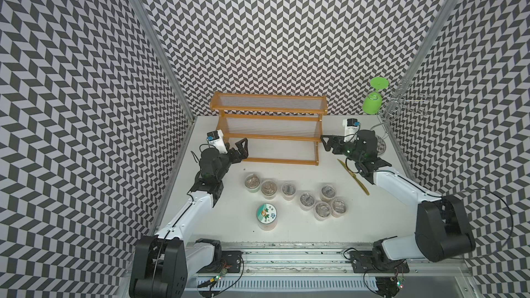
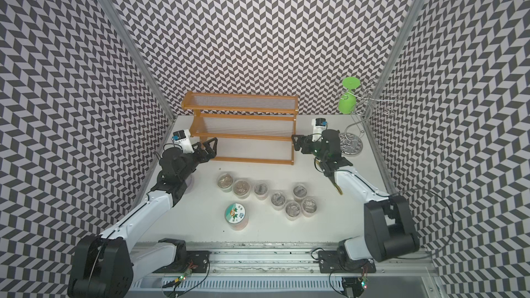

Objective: Place the seed container on the shelf
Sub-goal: Adjust the shelf at the center of the board.

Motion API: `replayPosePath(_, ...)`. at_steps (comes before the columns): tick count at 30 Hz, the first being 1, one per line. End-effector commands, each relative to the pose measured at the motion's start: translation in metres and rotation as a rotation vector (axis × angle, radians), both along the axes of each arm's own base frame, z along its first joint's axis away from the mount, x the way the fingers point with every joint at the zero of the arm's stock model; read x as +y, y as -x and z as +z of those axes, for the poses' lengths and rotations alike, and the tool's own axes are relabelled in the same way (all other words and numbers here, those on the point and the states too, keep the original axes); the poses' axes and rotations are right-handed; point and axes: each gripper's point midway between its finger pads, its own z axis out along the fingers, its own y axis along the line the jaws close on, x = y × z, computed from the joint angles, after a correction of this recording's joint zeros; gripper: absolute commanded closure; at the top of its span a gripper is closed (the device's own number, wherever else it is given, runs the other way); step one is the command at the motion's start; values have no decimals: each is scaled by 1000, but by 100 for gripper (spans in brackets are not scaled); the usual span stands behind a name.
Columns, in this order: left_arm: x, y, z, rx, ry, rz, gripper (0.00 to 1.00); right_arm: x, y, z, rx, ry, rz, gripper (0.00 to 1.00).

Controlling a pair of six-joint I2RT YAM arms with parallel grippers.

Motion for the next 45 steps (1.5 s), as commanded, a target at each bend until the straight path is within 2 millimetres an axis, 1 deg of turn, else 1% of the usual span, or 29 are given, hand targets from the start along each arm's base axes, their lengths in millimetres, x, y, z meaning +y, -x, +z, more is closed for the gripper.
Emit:
replayPosePath(1,-11,2,1,26,-56,-44,0,1,-16,-12,43,76,-48,11)
replayPosePath(4,-14,4,1,33,-69,-44,0,5,-29,-14,64,103,-86,11)
replayPosePath(5,-16,5,2,25,-99,-56,0,4,-32,-16,65,118,-102,11)
replayPosePath(8,-19,7,4,28,-122,-58,0,-2,-38,-29,108,154,-148,11)
replayPosePath(11,-21,7,5,45,-143,-59,1,-11,-40,-42,148,193,-195,11)
replayPosePath(14,-26,9,7,58,-157,-78,0,-23,-36,-50,170,233,-242,11)
replayPosePath(18,-30,13,10,46,-181,-88,1,-40,-28,-49,166,265,-313,11)
replayPosePath(21,-30,16,12,41,-186,-84,1,-58,-21,-46,154,291,-362,11)
replayPosePath(26,-26,19,17,24,-196,-70,1,-88,-12,-42,153,266,-400,11)
replayPosePath(28,-26,20,18,20,-199,-71,0,-93,-9,-41,145,256,-385,11)
replayPosePath(31,-27,22,16,27,-201,-80,0,-91,-10,-39,129,229,-325,11)
replayPosePath(33,-29,24,14,40,-196,-93,0,-89,-12,-36,120,217,-288,11)
replayPosePath(37,-32,32,7,61,-187,-118,0,-94,-23,-31,121,211,-259,11)
replayPosePath(39,-32,37,3,81,-176,-117,0,-92,-24,-27,125,200,-229,11)
replayPosePath(41,-33,42,-3,112,-165,-125,0,-83,-19,-14,116,176,-183,10)
replayPosePath(43,-34,49,-7,148,-158,-131,0,-75,-9,8,77,139,-144,10)
replayPosePath(45,-34,59,-11,175,-147,-136,0,-70,5,28,28,104,-120,8)
